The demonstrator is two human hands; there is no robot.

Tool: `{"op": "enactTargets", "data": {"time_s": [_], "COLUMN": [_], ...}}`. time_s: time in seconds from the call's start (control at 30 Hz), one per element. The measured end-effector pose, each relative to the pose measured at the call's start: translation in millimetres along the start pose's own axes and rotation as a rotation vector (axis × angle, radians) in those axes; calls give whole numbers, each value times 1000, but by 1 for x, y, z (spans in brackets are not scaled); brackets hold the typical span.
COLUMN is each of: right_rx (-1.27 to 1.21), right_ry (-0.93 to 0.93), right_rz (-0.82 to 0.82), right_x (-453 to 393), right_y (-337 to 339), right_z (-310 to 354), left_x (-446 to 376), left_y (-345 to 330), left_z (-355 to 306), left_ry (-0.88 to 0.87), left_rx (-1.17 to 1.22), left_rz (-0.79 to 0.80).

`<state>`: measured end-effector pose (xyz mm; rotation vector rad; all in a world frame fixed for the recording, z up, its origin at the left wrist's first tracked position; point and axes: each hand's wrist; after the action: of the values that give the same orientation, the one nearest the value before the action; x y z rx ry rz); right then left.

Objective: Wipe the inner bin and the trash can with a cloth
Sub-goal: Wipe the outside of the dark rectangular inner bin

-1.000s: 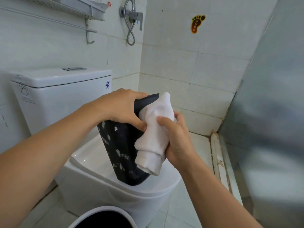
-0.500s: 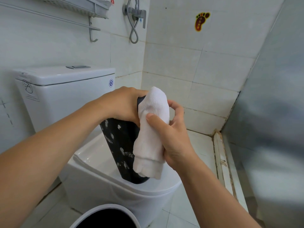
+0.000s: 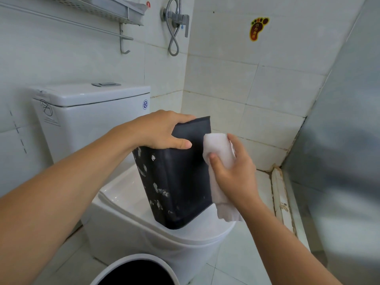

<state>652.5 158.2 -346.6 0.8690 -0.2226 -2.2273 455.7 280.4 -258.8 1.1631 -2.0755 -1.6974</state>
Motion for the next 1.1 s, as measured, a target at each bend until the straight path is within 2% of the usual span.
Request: {"op": "enactTargets", "data": {"time_s": [0.23, 0.4, 0.6, 0.77, 0.93, 1.03, 1.1], "right_rx": [267, 420, 529, 575, 424, 408, 433], "right_ry": [238, 498, 728, 703, 505, 537, 590], "right_rz": [17, 4, 160, 231, 87, 32, 53], "right_x": [-4, 7, 56, 60, 30, 14, 18], "right_y": [-25, -34, -20, -13, -28, -37, -39], "right_z": [-10, -20, -42, -41, -13, -1, -1], "left_x": [-2, -3, -2, -3, -2, -2, -1], "left_y": [0, 1, 2, 1, 1, 1, 1], "left_z": [6, 12, 18, 11, 13, 13, 16], "left_ry": [-33, -42, -46, -48, -16, 1, 3], "left_rx": [42, 91, 169, 146, 141, 111, 140], "left_rz": [-11, -12, 11, 23, 5, 5, 4]}}
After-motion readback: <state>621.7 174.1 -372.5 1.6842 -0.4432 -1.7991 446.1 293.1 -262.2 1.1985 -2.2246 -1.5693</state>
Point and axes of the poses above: each hand's wrist, its own x-axis away from the middle knuckle, its own y-axis out of the back of the hand, z = x × y, and after that the axes turned 5 degrees about -z, right-handed
